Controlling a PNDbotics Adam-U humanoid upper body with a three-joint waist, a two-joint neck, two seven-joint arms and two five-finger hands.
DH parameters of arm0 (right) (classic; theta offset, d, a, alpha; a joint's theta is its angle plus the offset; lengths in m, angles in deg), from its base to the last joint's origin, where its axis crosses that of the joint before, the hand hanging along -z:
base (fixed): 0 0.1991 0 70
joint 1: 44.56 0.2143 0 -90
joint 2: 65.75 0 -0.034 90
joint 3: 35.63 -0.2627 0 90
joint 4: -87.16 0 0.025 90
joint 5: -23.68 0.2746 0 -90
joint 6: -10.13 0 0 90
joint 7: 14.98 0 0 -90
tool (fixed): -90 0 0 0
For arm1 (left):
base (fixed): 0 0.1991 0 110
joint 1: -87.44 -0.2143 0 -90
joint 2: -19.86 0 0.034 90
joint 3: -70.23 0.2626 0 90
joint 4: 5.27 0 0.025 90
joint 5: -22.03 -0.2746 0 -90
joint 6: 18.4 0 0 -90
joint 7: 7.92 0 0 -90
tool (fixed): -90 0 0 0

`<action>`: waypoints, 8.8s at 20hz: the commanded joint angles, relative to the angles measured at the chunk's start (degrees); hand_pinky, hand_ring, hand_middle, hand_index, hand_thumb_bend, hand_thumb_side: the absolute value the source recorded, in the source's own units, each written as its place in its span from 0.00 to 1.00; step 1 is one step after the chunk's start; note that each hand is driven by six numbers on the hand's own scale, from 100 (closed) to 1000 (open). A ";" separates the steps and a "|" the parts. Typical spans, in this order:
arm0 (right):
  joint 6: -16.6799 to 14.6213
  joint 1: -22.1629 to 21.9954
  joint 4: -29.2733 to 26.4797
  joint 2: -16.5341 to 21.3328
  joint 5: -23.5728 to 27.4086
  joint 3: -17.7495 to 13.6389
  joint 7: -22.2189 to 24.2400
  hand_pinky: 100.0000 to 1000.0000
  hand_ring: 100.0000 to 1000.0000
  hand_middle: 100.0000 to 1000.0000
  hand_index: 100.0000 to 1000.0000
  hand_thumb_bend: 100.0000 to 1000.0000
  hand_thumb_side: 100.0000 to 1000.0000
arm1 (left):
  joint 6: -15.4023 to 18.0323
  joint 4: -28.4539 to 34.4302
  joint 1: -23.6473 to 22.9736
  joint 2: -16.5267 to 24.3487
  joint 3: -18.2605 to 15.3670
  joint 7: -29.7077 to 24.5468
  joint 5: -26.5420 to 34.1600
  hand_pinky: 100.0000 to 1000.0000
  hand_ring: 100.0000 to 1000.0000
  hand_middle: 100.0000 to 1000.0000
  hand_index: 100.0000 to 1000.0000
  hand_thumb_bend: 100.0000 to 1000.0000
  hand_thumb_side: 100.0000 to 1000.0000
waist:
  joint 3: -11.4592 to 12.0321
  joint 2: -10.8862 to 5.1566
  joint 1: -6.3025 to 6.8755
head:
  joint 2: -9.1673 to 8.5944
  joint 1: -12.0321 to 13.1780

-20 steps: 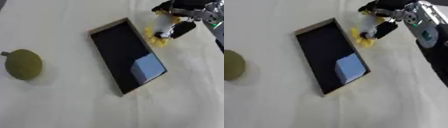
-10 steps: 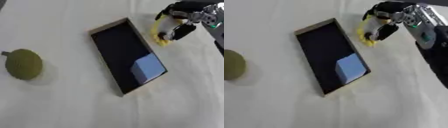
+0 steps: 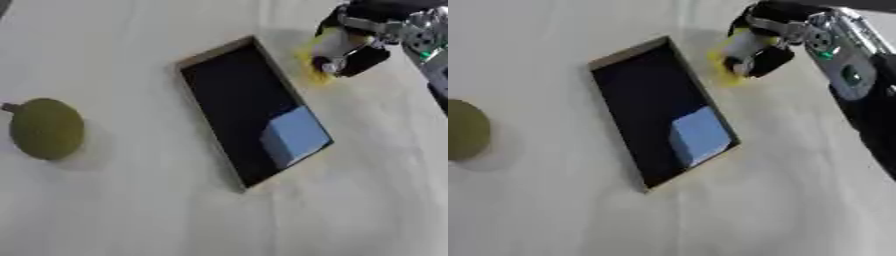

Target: Pick up objects on the table and place them in the box.

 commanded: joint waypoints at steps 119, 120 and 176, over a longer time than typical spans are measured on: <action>8.47 -28.29 -44.32 17.34 34.76 -20.41 -23.56 0.88 0.82 0.62 0.79 0.00 0.27 | 23.29 -38.81 21.56 33.10 26.44 -25.15 -40.79 0.92 0.94 0.81 0.93 0.09 0.29 | -5.97 -6.54 3.67 | 4.10 4.85; 8.48 -28.34 -44.32 17.15 34.74 -20.44 -23.59 0.88 0.82 0.62 0.79 0.00 0.27 | 23.62 -39.53 22.42 32.67 26.99 -26.35 -41.50 0.93 0.94 0.81 0.93 0.10 0.29 | -5.99 -6.62 3.73 | 4.01 4.79; 11.86 -29.63 -44.32 12.41 35.92 -21.51 -20.87 0.87 0.78 0.57 0.75 0.00 0.32 | 23.64 -22.39 15.61 39.34 35.92 -47.38 -31.28 1.00 0.99 0.86 0.92 0.23 0.99 | -5.79 -4.38 5.78 | 3.47 5.51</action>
